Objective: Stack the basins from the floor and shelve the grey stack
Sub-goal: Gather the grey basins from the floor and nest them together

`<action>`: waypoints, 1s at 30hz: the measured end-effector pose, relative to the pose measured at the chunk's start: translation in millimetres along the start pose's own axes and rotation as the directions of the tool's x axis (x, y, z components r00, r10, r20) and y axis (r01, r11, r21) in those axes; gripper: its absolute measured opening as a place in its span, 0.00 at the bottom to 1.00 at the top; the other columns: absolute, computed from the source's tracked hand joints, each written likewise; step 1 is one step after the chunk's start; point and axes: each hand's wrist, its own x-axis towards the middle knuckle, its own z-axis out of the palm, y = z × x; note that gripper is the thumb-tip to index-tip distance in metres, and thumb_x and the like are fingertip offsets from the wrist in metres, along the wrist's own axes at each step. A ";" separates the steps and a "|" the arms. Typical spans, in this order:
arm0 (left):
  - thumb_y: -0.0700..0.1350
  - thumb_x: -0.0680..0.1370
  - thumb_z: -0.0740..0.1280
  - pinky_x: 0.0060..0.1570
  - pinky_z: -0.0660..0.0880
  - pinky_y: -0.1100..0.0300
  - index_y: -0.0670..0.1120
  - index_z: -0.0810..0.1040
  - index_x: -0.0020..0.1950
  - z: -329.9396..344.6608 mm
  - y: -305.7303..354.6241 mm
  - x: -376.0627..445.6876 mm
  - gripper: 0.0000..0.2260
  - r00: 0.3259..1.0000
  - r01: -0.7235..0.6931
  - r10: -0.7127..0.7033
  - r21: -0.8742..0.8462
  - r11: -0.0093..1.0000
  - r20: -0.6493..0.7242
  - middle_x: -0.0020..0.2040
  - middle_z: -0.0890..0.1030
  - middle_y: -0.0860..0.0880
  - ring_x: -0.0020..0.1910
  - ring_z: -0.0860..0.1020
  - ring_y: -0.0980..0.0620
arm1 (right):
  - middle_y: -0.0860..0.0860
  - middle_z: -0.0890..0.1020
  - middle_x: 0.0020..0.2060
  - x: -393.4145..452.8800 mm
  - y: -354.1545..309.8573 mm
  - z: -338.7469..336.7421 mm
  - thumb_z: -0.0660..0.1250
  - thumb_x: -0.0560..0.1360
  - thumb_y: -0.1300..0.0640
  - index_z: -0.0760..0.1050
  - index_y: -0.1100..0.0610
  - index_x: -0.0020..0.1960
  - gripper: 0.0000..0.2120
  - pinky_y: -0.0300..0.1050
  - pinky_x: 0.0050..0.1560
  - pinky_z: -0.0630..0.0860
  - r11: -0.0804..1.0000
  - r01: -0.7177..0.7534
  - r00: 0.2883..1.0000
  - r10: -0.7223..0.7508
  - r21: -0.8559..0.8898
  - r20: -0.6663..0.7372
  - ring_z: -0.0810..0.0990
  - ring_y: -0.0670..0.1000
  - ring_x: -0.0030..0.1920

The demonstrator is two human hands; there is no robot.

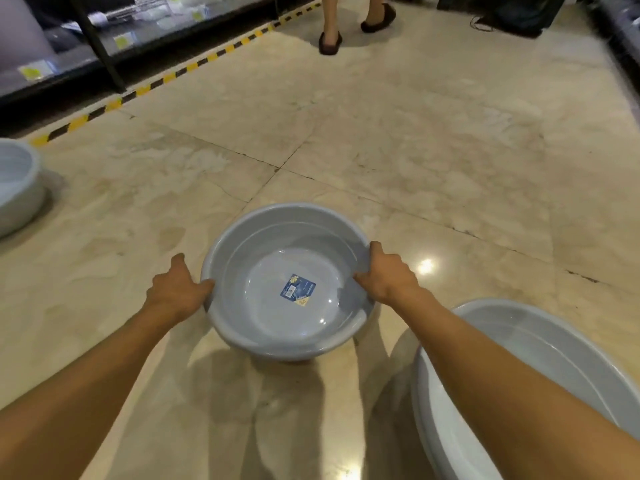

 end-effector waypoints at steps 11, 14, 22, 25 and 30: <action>0.45 0.75 0.68 0.39 0.75 0.54 0.43 0.76 0.54 5.1 18.6 -38.9 0.09 0.960 -0.264 0.260 -0.028 0.964 -0.108 0.38 0.79 0.47 0.38 0.79 0.42 | 0.61 0.77 0.56 -11.0 -0.8 -27.3 0.64 0.76 0.60 0.67 0.61 0.67 0.20 0.54 0.50 0.76 0.984 0.108 0.968 -0.072 0.142 -0.241 0.78 0.63 0.53; 0.47 0.75 0.67 0.40 0.67 0.55 0.43 0.75 0.55 -8.2 61.2 -43.7 0.12 0.899 -0.394 0.375 -0.045 0.918 -0.226 0.41 0.78 0.46 0.39 0.74 0.43 | 0.60 0.78 0.54 -16.9 6.8 -80.3 0.64 0.75 0.59 0.69 0.59 0.66 0.20 0.54 0.45 0.76 0.986 0.112 0.930 -0.060 0.124 -0.363 0.78 0.62 0.50; 0.51 0.76 0.66 0.41 0.75 0.52 0.47 0.75 0.62 -3.1 186.2 -110.0 0.16 0.778 -0.619 0.600 -0.063 0.783 -0.185 0.50 0.81 0.45 0.44 0.78 0.42 | 0.57 0.81 0.49 -99.9 112.6 -186.4 0.67 0.70 0.52 0.71 0.57 0.65 0.24 0.49 0.38 0.69 0.995 -0.083 0.795 0.095 0.048 -0.599 0.73 0.58 0.40; 0.53 0.76 0.65 0.37 0.69 0.56 0.49 0.75 0.60 16.8 219.0 -149.7 0.15 0.707 -0.704 0.694 -0.037 0.709 -0.136 0.49 0.81 0.47 0.42 0.77 0.45 | 0.58 0.82 0.51 -149.2 164.9 -196.2 0.67 0.72 0.49 0.69 0.56 0.69 0.27 0.53 0.43 0.76 0.979 -0.194 0.762 0.190 0.062 -0.619 0.78 0.61 0.44; 0.53 0.76 0.63 0.46 0.78 0.50 0.50 0.73 0.64 67.9 229.9 -204.4 0.18 0.639 -0.768 0.769 -0.055 0.638 0.012 0.52 0.81 0.47 0.47 0.80 0.43 | 0.54 0.82 0.47 -218.1 231.5 -172.2 0.67 0.75 0.49 0.68 0.55 0.71 0.27 0.49 0.37 0.76 0.941 -0.317 0.735 0.323 0.118 -0.596 0.80 0.58 0.41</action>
